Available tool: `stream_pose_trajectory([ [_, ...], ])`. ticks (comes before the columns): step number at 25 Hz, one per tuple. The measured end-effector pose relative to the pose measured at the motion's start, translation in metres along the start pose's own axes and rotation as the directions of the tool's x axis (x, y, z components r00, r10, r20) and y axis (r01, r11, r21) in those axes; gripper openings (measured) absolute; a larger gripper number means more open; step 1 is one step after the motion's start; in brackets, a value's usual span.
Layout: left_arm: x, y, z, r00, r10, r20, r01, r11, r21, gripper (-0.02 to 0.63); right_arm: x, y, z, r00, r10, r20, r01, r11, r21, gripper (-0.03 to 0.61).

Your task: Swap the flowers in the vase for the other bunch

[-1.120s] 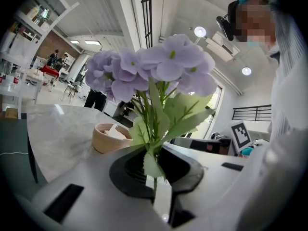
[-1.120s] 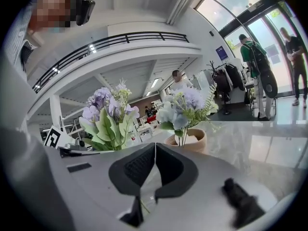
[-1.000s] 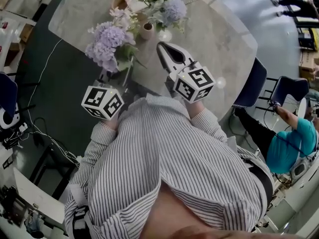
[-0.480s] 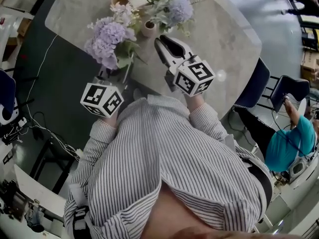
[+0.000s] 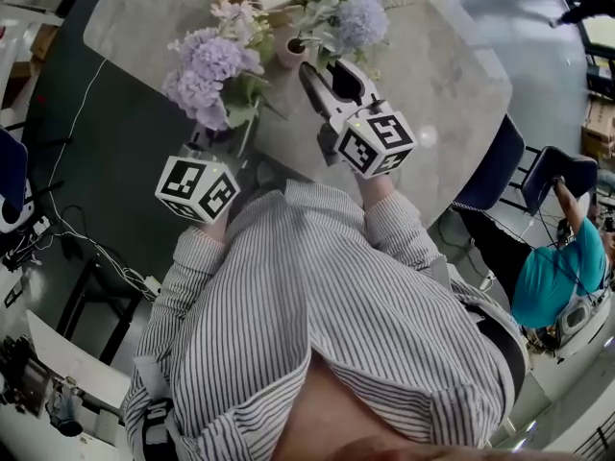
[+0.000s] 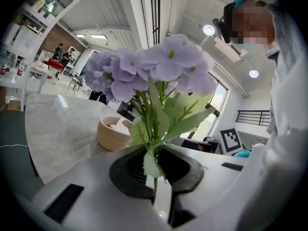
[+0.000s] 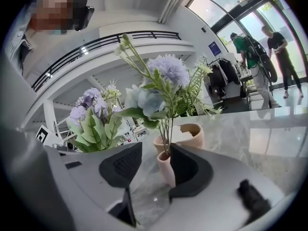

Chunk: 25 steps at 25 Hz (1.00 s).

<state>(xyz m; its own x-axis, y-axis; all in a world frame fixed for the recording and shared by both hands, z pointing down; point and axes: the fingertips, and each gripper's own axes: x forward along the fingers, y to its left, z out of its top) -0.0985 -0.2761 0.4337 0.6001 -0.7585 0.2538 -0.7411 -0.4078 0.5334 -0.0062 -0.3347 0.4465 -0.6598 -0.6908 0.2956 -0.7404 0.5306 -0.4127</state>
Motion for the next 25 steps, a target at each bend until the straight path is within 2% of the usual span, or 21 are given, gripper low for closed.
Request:
stream_pose_trajectory([
  [5,0.004,0.009,0.000,1.000,0.017,0.007,-0.017,1.000,0.002,0.049,0.012,-0.009,-0.002,1.000,0.004,0.023,-0.004,1.000,0.012,0.195],
  [18,0.003,0.014,-0.015,0.999,0.050,-0.001,-0.050,0.999,-0.018,0.049,0.034,-0.023,-0.003,0.999,0.028,0.039,-0.030,0.998,0.058,0.195],
  [23,0.005,0.014,-0.013,0.999,0.046,-0.008,-0.046,0.999,-0.023,0.049,0.045,-0.021,-0.001,0.999,0.040,0.033,-0.042,0.998,0.048,0.192],
  [25,0.005,0.013,-0.013,0.999,0.045,-0.007,-0.045,0.999,-0.020,0.049,0.046,-0.021,0.000,0.999,0.036,0.036,-0.037,0.998,0.044,0.167],
])
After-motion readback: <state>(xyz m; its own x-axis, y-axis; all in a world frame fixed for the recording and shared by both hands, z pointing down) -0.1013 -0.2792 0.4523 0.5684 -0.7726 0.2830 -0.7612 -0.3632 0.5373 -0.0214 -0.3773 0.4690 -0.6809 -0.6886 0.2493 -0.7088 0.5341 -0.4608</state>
